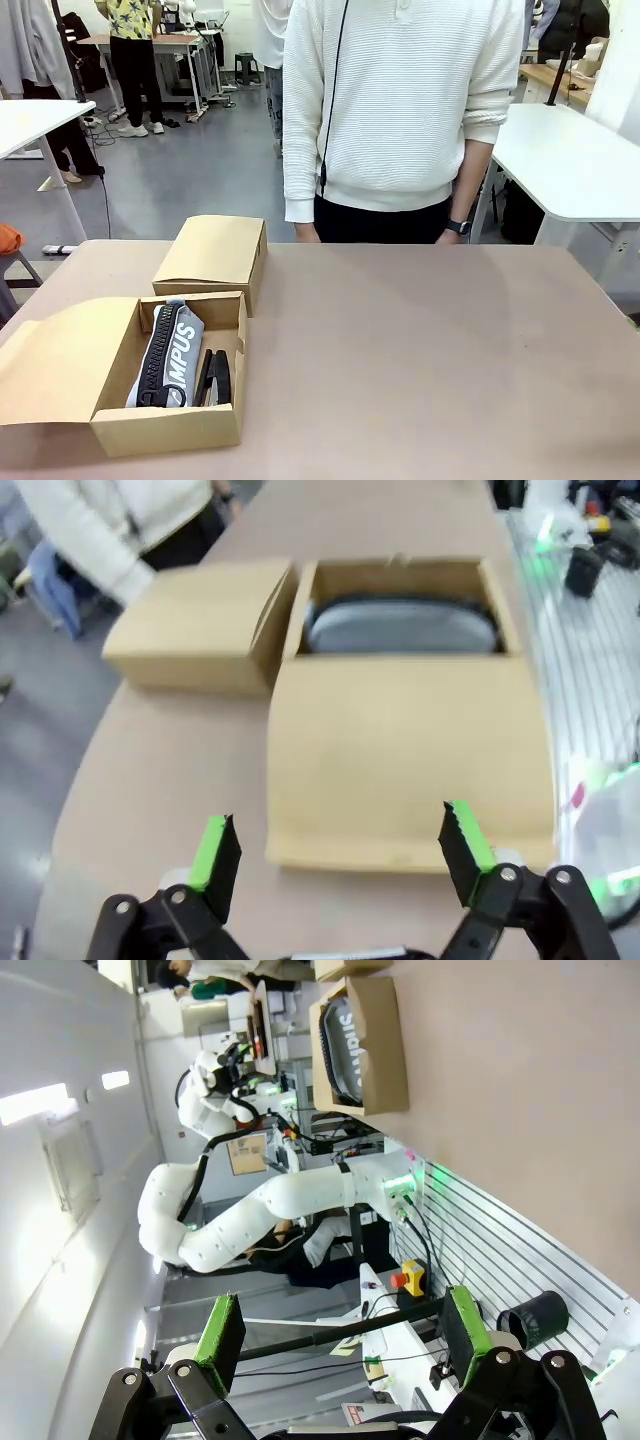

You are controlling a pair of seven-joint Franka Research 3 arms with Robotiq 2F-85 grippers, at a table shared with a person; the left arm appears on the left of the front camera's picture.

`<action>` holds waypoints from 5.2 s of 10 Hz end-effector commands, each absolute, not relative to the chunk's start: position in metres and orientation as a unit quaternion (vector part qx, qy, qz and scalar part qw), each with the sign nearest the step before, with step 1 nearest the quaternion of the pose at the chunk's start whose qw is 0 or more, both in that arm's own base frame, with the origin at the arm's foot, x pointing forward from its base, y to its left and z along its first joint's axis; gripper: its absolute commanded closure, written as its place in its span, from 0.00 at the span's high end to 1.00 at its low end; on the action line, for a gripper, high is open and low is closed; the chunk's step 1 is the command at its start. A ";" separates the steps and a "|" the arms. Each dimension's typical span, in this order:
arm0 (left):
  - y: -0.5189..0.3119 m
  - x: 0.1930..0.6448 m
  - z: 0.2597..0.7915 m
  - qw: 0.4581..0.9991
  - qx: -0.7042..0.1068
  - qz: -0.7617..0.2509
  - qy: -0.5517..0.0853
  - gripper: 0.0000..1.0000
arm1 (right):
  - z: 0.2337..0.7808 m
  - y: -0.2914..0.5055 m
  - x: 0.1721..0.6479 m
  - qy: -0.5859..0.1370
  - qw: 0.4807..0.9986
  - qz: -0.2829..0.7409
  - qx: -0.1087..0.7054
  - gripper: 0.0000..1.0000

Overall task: Place items inside the box.
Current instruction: Close the lid of the Mailer Box closest to the robot.

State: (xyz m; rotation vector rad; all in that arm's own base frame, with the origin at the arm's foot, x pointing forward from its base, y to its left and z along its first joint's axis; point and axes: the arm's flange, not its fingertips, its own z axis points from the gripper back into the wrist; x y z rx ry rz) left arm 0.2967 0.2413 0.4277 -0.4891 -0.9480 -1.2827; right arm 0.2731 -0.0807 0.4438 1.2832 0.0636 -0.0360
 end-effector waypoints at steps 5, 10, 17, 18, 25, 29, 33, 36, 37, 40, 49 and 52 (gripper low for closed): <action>0.284 0.334 0.351 0.764 -0.169 -0.522 -0.339 1.00 | 0.449 -0.081 0.272 0.035 0.797 -0.025 0.602 1.00; 0.253 0.346 0.312 0.735 -0.231 -0.549 -0.324 1.00 | 0.449 -0.081 0.272 0.035 0.797 -0.025 0.602 1.00; 0.227 0.352 0.293 0.711 -0.261 -0.572 -0.316 1.00 | 0.449 -0.081 0.272 0.035 0.797 -0.025 0.602 1.00; 0.226 0.354 0.292 0.704 -0.262 -0.572 -0.330 1.00 | 0.449 -0.081 0.272 0.035 0.797 -0.025 0.602 1.00; 0.235 0.352 0.277 0.715 -0.258 -0.604 -0.241 1.00 | 0.449 -0.081 0.272 0.035 0.797 -0.025 0.602 1.00; 0.232 0.357 0.270 0.727 -0.228 -0.606 -0.229 1.00 | 0.449 -0.081 0.272 0.035 0.797 -0.025 0.602 1.00; 0.231 0.359 0.289 0.692 -0.224 -0.595 -0.341 1.00 | 0.449 -0.081 0.272 0.035 0.797 -0.025 0.602 1.00; 0.228 0.361 0.296 0.678 -0.225 -0.598 -0.363 1.00 | 0.449 -0.081 0.272 0.035 0.797 -0.025 0.602 1.00; 0.226 0.362 0.296 0.671 -0.226 -0.604 -0.366 1.00 | 0.449 -0.081 0.272 0.035 0.797 -0.025 0.602 1.00; 0.221 0.365 0.294 0.671 -0.232 -0.608 -0.355 1.00 | 0.449 -0.081 0.272 0.035 0.797 -0.025 0.602 1.00; 0.177 0.349 0.295 0.625 -0.286 -0.622 -0.374 1.00 | 0.449 -0.081 0.272 0.035 0.797 -0.025 0.602 1.00; 0.173 0.345 0.305 0.615 -0.292 -0.616 -0.396 1.00 | 0.449 -0.081 0.272 0.035 0.797 -0.025 0.602 1.00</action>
